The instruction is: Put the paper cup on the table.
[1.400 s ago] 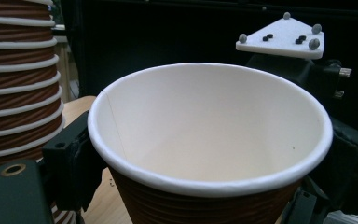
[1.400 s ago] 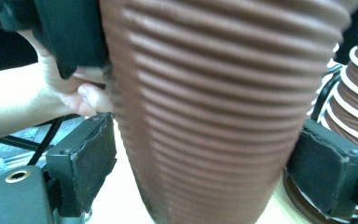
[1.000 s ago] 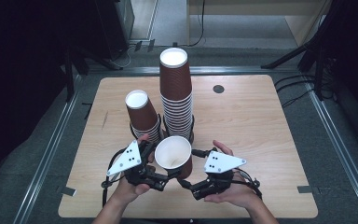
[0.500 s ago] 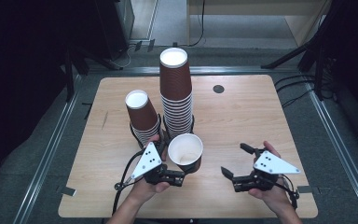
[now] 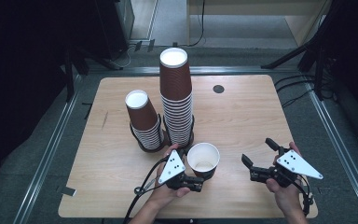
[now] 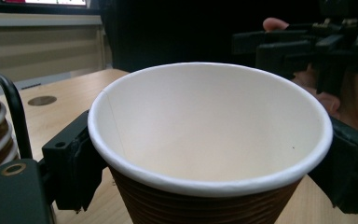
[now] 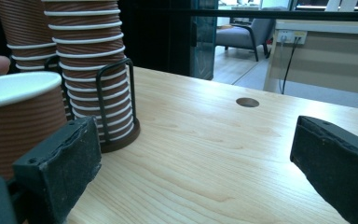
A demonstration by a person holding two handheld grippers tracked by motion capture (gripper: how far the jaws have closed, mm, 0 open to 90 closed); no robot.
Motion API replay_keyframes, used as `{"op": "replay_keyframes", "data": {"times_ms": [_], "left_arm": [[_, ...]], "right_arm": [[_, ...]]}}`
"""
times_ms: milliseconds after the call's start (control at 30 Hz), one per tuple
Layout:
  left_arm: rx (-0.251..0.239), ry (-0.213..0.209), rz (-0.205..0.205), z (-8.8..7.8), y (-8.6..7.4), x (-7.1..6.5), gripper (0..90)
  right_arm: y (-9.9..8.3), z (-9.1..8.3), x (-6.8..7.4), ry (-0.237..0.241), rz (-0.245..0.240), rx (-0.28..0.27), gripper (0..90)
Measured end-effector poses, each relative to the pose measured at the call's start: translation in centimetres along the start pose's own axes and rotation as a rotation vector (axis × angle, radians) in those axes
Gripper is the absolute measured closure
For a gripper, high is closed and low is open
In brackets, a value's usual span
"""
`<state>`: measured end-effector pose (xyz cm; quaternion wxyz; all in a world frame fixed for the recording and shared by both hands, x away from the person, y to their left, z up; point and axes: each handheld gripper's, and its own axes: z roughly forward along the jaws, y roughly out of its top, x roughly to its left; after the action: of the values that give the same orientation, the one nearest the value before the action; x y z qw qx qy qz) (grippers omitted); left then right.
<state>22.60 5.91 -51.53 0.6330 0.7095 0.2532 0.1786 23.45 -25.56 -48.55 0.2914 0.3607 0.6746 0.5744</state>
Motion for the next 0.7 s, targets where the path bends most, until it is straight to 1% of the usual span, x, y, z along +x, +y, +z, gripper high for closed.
{"op": "replay_keyframes", "data": {"times_ms": [133, 300, 400, 433, 500, 633, 667, 700], "left_arm": [[0.022, 0.008, -0.008, 0.1, -1.0, 0.2, 9.9], [0.048, 0.044, 0.005, -0.1, -2.0, 0.5, 9.2], [0.043, 0.051, -0.003, -0.3, -2.2, 0.7, 8.8], [0.046, 0.062, 0.007, -0.4, -2.2, 0.7, 8.5], [0.051, 0.063, 0.027, -0.4, -2.3, 0.6, 8.4], [0.06, 0.07, 0.05, -0.3, -2.4, 0.3, 7.2], [0.067, 0.075, 0.058, -0.2, -2.4, 0.2, 5.4], [0.074, 0.071, 0.064, -0.2, -2.5, 0.2, 1.5]], "right_arm": [[0.0, -0.1, 0.0, -0.007, -0.002, -0.002, 1.8], [0.1, -0.1, 0.1, -0.011, -0.002, 0.0, 1.8], [0.1, -0.1, 0.1, -0.013, 0.002, 0.0, 1.8], [0.1, 0.0, 0.1, -0.015, 0.001, -0.002, 1.8], [0.1, 0.0, 0.1, -0.014, 0.004, -0.002, 1.8], [0.1, 0.1, 0.1, -0.013, 0.004, -0.002, 1.8], [0.1, 0.1, 0.1, -0.015, 0.004, -0.001, 1.8], [0.1, 0.2, 0.1, -0.016, 0.003, 0.001, 1.8]]}}
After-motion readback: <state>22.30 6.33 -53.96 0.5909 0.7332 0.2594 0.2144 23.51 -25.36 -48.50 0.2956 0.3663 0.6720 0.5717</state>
